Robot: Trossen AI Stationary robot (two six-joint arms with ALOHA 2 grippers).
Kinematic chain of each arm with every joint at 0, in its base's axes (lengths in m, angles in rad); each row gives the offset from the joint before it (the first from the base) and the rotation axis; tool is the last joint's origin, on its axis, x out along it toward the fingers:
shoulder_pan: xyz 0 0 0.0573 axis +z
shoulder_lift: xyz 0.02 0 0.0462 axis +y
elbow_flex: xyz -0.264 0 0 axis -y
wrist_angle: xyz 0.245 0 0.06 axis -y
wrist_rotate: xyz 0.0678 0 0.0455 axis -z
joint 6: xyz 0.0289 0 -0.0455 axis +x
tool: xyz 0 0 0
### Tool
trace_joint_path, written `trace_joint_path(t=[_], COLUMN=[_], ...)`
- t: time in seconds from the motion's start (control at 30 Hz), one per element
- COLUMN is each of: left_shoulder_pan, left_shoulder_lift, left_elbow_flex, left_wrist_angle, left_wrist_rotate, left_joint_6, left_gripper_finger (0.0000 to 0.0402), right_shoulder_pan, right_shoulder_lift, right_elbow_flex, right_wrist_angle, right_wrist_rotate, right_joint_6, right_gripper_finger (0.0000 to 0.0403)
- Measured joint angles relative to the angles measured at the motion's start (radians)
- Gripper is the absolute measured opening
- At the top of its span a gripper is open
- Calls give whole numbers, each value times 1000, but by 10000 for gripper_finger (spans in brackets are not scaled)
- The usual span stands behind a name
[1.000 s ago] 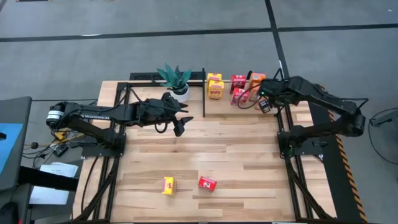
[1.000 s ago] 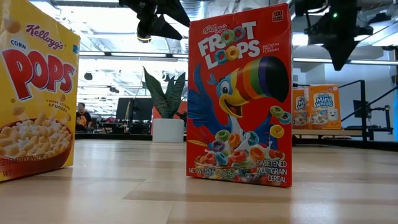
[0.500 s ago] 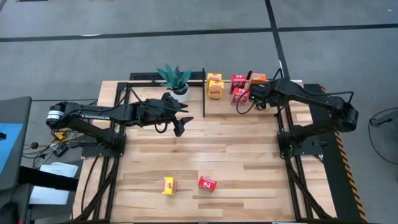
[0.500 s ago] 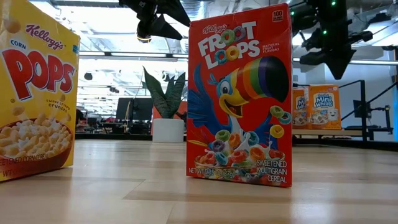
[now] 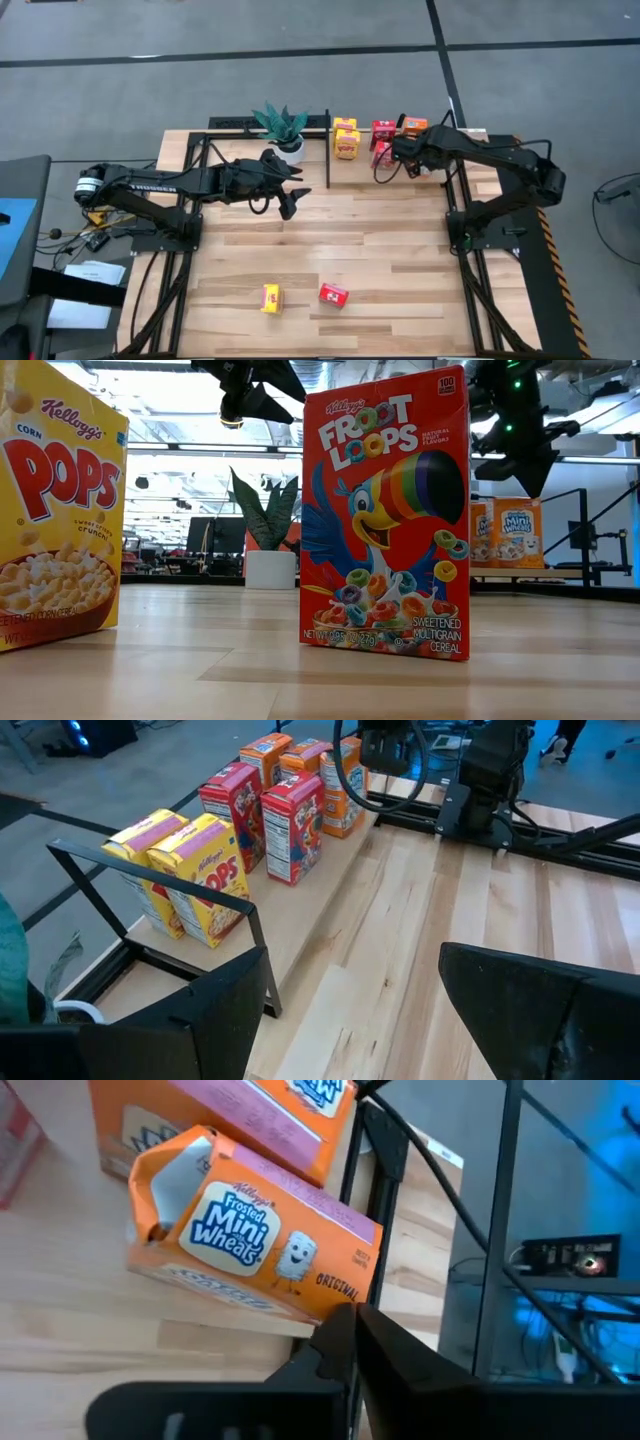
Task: Stack cereal on shelf
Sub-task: Put the red cereal box on the shelf aligned with the red cereal boxes
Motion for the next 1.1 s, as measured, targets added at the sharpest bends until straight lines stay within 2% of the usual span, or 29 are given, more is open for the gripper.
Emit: trace_joint_path(t=[0.33, 0.63, 0.77, 0.83, 0.97, 1.1], left_shoulder_pan=[0, 0, 0, 0, -8, -39], left_shoulder_lift=[0, 0, -3, -6, -12, -17], left_elbow_flex=[0, 0, 0, 2, 61, 190], left_wrist_angle=[-26, -25, -28, -33, -142, -305], left_wrist_rotate=[1, 2, 54, 89, 173, 230], left_joint_6=[0, 20, 50, 53, 52, 77], left_gripper_finger=[286, 286, 286, 286, 286, 286], right_shoulder_pan=[1, 6, 40, 73, 173, 325], right_shoulder_lift=[-4, -4, -4, -5, -5, -5], right_elbow_flex=[0, 91, 183, 234, 323, 379], right_wrist_angle=[54, 34, -16, -5, 18, 116], right_wrist_rotate=[16, 14, 14, -37, -258, -478], right_joint_6=[-77, -159, -216, -281, -428, -441], right_gripper_finger=[13, 54, 58, 58, 69, 110])
